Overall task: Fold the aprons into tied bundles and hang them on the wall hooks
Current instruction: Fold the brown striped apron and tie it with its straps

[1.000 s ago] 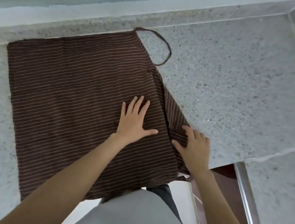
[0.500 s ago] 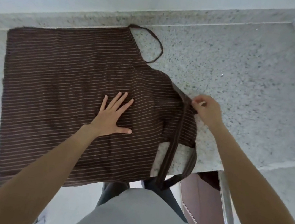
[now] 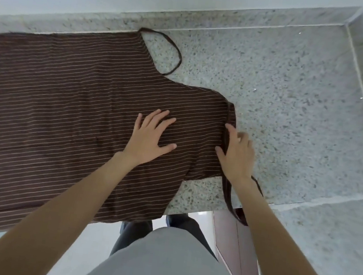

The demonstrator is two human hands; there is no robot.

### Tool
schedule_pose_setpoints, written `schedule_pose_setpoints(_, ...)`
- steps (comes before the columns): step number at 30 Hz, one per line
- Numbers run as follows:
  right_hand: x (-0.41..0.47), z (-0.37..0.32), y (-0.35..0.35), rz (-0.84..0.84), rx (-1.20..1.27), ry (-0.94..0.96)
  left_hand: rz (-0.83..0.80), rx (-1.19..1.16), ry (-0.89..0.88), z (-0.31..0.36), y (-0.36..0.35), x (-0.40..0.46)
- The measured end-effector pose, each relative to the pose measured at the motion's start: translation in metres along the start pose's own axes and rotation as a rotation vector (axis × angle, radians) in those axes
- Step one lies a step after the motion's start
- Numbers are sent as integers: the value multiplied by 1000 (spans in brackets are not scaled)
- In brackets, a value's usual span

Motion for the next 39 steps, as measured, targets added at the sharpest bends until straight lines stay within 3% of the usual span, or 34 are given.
schedule_pose_setpoints(5,22,29,20,71,237,25,-165,83,56,28,-22,26)
schedule_pose_setpoints(9,86,57,48,152,-62,74,-203,127,85,25,-31,28)
schedule_pose_setpoints(14,123,61,37,-36,-155,282,-184,119,106,30,-32,30)
schedule_pose_setpoints(18,60,42,36,107,139,384,-148,98,107,40,-31,27)
schedule_pose_setpoints(23,-37,23,-9,-37,189,598,90,30,9,55,-23,-2)
schedule_pose_setpoints(29,-44,45,-18,48,38,638,-56,146,72,27,-45,-63)
schedule_pose_setpoints(34,-40,52,-5,86,-40,572,-126,123,-25,4,-48,-76)
schedule_pose_setpoints(36,-56,32,-2,106,12,588,-121,48,-63,4,-47,-75)
schedule_pose_setpoints(39,-101,-27,-11,74,116,708,34,-99,-66,-2,-28,-91)
Point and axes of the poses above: each hand's wrist, its own x-axis towards the middle knuckle, its own y-axis out of the back of the hand, z = x × y, the point moved 6 cm from there along x, towards the middle knuckle, and after that the axes turned 4 degrees about -x, right-handed, at the moved point
